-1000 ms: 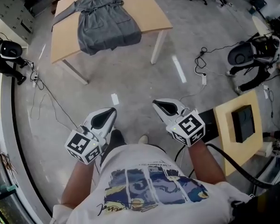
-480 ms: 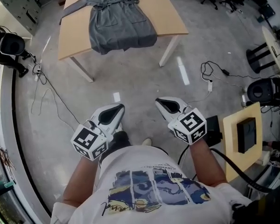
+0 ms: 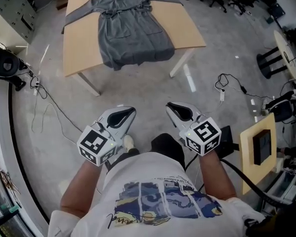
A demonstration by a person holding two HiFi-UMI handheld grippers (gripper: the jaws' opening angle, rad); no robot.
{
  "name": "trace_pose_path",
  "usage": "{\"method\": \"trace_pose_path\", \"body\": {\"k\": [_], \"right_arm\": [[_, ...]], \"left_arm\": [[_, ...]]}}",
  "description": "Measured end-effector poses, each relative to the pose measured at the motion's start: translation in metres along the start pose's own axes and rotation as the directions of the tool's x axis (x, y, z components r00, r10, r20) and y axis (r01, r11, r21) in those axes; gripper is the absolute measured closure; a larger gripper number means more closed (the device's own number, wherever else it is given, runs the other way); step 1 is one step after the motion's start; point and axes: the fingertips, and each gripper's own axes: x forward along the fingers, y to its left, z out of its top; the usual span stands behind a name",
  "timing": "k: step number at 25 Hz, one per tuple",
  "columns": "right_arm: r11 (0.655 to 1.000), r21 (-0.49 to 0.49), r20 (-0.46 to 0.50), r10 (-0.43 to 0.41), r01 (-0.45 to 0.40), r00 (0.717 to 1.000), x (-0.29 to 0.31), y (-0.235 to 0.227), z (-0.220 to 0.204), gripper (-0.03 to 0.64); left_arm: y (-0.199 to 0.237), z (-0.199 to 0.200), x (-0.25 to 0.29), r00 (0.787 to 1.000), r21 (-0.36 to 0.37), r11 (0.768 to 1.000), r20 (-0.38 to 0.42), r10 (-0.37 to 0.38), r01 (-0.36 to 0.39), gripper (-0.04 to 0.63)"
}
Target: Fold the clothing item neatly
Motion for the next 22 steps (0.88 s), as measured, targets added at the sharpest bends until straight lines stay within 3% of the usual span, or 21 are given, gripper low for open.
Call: {"method": "trace_pose_path", "body": {"k": [7, 22], "right_arm": [[1.0, 0.017, -0.028, 0.013, -0.013, 1.0, 0.034, -0.046, 0.005, 0.598], [0.982, -0.097, -0.014, 0.158, -0.159, 0.987, 0.114, -0.22, 0.073, 0.571]], "left_arm": [[0.05, 0.005, 0.037, 1.0, -0.053, 0.998, 0.004, 0.023, -0.023, 0.589], [0.152, 0.068, 0.169, 0.974, -0.1, 0.97, 0.017, 0.226, -0.224, 0.589]]}}
